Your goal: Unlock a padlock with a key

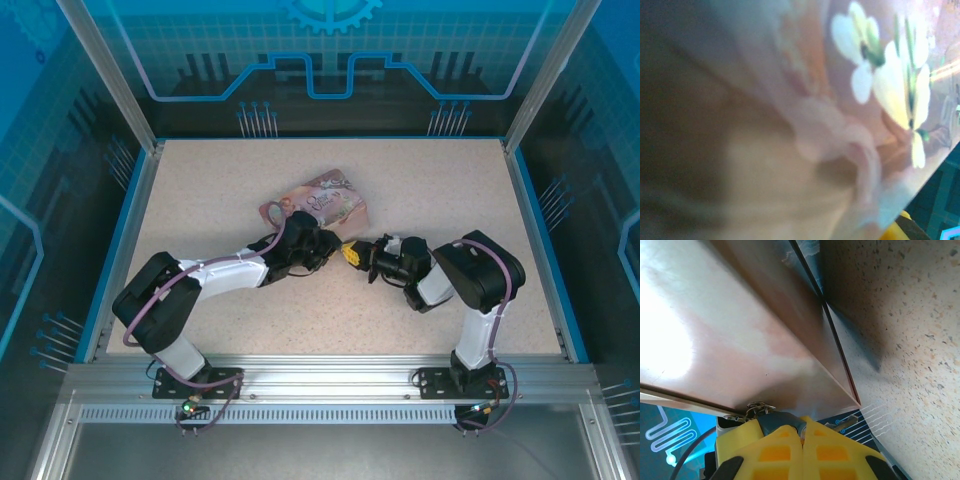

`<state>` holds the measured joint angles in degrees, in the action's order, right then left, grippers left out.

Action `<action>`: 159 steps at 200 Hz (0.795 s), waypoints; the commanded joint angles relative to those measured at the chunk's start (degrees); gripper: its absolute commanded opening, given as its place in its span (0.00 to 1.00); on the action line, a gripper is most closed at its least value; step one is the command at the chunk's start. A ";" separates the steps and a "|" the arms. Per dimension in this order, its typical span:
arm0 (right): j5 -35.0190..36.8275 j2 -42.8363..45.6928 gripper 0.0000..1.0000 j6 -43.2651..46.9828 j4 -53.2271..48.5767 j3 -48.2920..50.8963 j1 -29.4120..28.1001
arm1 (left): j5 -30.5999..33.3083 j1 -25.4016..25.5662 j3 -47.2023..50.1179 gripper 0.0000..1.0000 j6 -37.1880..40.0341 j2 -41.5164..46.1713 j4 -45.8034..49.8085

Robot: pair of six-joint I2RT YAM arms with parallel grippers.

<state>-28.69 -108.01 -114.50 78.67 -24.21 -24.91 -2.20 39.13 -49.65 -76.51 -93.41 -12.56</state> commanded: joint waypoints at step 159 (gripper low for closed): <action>2.79 -1.20 0.02 -3.70 2.74 -0.89 -3.04 | -2.40 0.94 2.52 0.00 10.82 2.02 -4.53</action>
<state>-26.44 -108.38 -117.62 78.48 -24.21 -26.15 -1.63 39.09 -48.56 -69.10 -93.25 -13.78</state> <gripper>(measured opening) 0.052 0.209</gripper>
